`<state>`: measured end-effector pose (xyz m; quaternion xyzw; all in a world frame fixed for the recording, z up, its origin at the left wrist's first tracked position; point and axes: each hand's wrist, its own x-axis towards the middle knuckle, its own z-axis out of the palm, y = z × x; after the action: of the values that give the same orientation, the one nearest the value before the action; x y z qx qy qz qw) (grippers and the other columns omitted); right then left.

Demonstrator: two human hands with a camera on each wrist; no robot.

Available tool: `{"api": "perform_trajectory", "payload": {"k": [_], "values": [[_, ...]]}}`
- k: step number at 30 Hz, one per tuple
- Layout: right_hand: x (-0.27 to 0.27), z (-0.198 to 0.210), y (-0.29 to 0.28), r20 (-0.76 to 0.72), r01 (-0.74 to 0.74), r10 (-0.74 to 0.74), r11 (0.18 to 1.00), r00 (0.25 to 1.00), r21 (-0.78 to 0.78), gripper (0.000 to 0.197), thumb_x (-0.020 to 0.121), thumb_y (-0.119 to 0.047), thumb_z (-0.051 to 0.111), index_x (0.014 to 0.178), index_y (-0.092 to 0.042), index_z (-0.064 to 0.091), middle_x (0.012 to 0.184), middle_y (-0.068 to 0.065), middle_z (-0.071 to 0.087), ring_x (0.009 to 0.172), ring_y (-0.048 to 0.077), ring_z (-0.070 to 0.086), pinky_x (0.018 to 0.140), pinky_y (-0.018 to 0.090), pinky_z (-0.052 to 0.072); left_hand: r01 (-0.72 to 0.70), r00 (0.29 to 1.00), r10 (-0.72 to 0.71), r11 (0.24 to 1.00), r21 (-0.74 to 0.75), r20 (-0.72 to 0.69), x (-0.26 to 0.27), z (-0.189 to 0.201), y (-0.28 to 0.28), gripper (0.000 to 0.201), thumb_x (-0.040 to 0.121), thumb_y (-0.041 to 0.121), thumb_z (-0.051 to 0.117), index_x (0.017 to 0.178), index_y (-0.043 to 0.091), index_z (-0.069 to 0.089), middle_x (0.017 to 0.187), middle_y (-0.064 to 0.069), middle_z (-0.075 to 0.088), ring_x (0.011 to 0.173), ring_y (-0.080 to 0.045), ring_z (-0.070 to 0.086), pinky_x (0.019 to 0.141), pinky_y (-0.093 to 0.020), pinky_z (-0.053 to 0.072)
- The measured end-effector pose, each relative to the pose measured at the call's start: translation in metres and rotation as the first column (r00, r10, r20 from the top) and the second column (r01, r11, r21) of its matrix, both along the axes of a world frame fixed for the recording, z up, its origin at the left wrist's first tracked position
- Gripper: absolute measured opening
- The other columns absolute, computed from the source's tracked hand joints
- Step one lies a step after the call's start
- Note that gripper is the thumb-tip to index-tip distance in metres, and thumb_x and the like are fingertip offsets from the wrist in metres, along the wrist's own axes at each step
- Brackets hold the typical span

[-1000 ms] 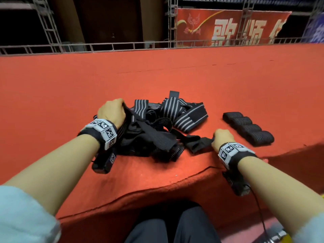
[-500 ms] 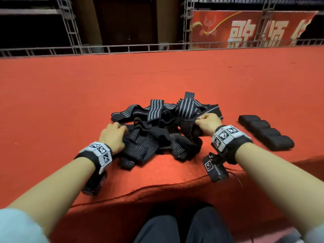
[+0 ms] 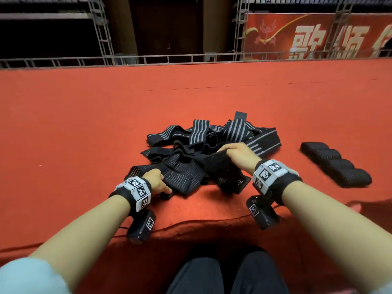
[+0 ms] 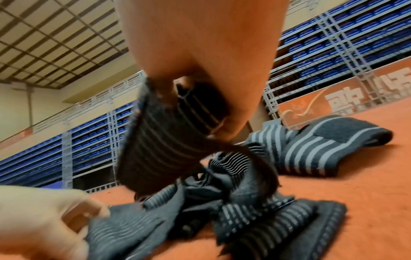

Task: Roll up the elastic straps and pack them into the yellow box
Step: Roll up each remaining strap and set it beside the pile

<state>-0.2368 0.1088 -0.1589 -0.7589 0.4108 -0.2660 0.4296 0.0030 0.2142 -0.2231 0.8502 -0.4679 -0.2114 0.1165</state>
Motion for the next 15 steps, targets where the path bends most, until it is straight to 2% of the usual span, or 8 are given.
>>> {"api": "perform_trajectory", "payload": {"k": [1,2,4,6,8,10,12,15], "values": [[0.006,-0.002,0.008,-0.025,-0.085,0.086,0.996,0.996,0.012,0.032,0.067,-0.012,0.045,0.059,-0.027,0.072,0.076,-0.006,0.072,0.087,0.015,0.066,0.091,0.031,0.051,-0.037,0.998,0.034,0.998,-0.041,-0.061,-0.002,0.0,0.001,0.023,0.073,0.021,0.081,0.066,0.012,0.061,0.055,0.004,0.058,0.058,-0.017,0.056,0.054,-0.021,0.042],[0.011,-0.003,0.015,-0.068,-0.155,0.156,0.988,0.985,0.021,0.031,0.064,-0.014,0.044,0.057,-0.027,0.072,0.075,-0.006,0.072,0.085,0.015,0.066,0.091,0.032,0.051,-0.069,0.99,0.06,0.995,-0.07,-0.127,-0.004,0.0,0.001,0.032,0.076,0.014,0.078,0.056,0.013,0.053,0.042,0.007,0.049,0.048,-0.016,0.048,0.048,-0.02,0.039],[0.022,-0.009,0.021,-0.184,-0.266,0.266,0.964,0.946,0.026,0.033,0.074,-0.009,0.046,0.064,-0.027,0.072,0.082,-0.005,0.071,0.09,0.013,0.064,0.088,0.025,0.049,-0.075,0.977,0.048,0.989,-0.125,-0.207,-0.008,0.001,0.0,0.042,0.081,0.007,0.069,0.05,0.016,0.043,0.036,0.007,0.04,0.044,-0.014,0.039,0.045,-0.02,0.034],[0.032,-0.016,0.023,-0.253,-0.281,0.274,0.96,0.928,0.01,0.028,0.086,-0.008,0.049,0.092,-0.02,0.074,0.104,-0.004,0.07,0.105,0.011,0.059,0.092,0.015,0.042,-0.078,0.962,0.014,0.972,-0.224,-0.273,-0.011,0.007,0.001,0.034,0.086,0.007,0.062,0.058,0.015,0.046,0.05,0.002,0.045,0.051,-0.014,0.042,0.045,-0.02,0.037],[0.04,-0.022,0.021,-0.242,-0.242,0.238,0.97,0.941,0.011,0.037,0.09,-0.015,0.055,0.125,-0.009,0.062,0.131,0.004,0.06,0.124,0.015,0.052,0.108,0.024,0.035,-0.085,0.942,-0.04,0.932,-0.352,-0.334,-0.014,0.015,0.003,0.023,0.089,0.007,0.058,0.069,0.014,0.052,0.067,-0.003,0.052,0.061,-0.013,0.049,0.045,-0.017,0.043],[0.046,-0.023,0.019,-0.181,-0.207,0.219,0.975,0.959,0.078,0.051,0.091,-0.013,0.057,0.14,-0.004,0.047,0.143,0.009,0.05,0.132,0.019,0.046,0.113,0.03,0.031,-0.033,0.921,-0.144,0.898,-0.44,-0.362,-0.014,0.022,0.005,0.016,0.091,0.007,0.057,0.076,0.014,0.054,0.077,-0.005,0.055,0.071,-0.015,0.051,0.052,-0.017,0.045],[0.05,-0.024,0.017,-0.112,-0.216,0.235,0.963,0.965,0.16,0.051,0.091,-0.009,0.057,0.141,-0.006,0.046,0.138,0.01,0.054,0.122,0.018,0.054,0.105,0.027,0.04,0.04,0.886,-0.253,0.876,-0.481,-0.388,-0.016,0.028,0.009,0.011,0.092,0.006,0.056,0.083,0.012,0.057,0.082,-0.006,0.057,0.076,-0.015,0.052,0.058,-0.019,0.044],[0.054,-0.024,0.016,-0.054,-0.251,0.267,0.946,0.962,0.206,0.028,0.092,-0.011,0.058,0.119,-0.008,0.063,0.108,0.003,0.068,0.087,0.01,0.064,0.075,0.015,0.051,0.061,0.86,-0.302,0.861,-0.506,-0.411,-0.013,0.03,0.011,0.007,0.093,0.009,0.057,0.087,0.01,0.061,0.079,-0.007,0.06,0.07,-0.014,0.053,0.058,-0.022,0.042]]}}
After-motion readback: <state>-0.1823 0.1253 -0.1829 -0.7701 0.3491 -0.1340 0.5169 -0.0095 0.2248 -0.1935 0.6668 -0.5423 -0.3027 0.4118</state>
